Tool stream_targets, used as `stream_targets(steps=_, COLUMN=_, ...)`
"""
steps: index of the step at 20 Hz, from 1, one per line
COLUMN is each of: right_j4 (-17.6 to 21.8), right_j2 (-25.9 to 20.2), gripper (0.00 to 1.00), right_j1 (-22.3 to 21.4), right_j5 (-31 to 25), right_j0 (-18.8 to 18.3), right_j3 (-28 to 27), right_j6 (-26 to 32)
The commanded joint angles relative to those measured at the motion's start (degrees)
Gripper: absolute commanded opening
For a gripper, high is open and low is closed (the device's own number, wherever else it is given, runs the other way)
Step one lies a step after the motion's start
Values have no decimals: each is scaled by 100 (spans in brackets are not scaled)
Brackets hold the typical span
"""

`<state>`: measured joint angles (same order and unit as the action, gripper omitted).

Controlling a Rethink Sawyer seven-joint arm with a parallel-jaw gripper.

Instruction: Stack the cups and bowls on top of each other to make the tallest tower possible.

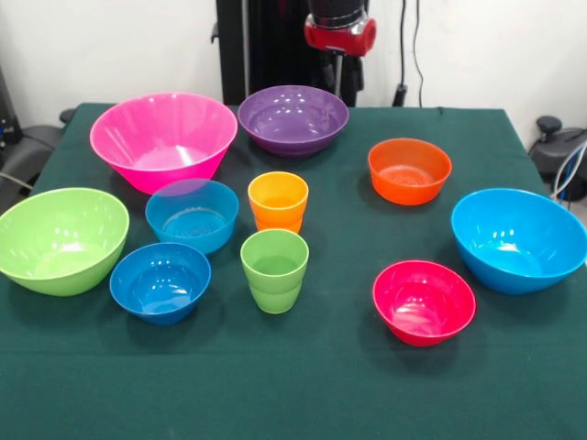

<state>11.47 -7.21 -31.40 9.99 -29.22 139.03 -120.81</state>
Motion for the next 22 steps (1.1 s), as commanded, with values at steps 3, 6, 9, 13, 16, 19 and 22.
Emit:
stream_targets(steps=3, right_j4=-341, right_j2=-698, gripper=100, right_j1=406, right_j5=546, right_j0=75, right_j3=-570, right_j6=-1272)
stream_targets(steps=6, right_j4=-114, right_j2=-438, gripper=100, right_j1=433, right_j5=589, right_j0=268, right_j3=-809, right_j6=-926)
stream_targets(steps=9, right_j4=-23, right_j2=-123, gripper=100, right_j1=349, right_j5=400, right_j0=546, right_j3=-989, right_j6=-593)
stream_targets(steps=13, right_j4=-24, right_j2=-17, gripper=100, right_j1=404, right_j5=447, right_j0=676, right_j3=-1059, right_j6=-606)
stream_targets(steps=16, right_j4=82, right_j2=110, gripper=100, right_j1=522, right_j5=523, right_j0=750, right_j3=-1233, right_j6=-551)
stream_targets(steps=19, right_j4=190, right_j2=214, gripper=100, right_j1=537, right_j5=497, right_j0=761, right_j3=-1346, right_j6=-455)
stream_targets(steps=22, right_j4=246, right_j2=254, gripper=100, right_j1=599, right_j5=518, right_j0=771, right_j3=-1434, right_j6=-435)
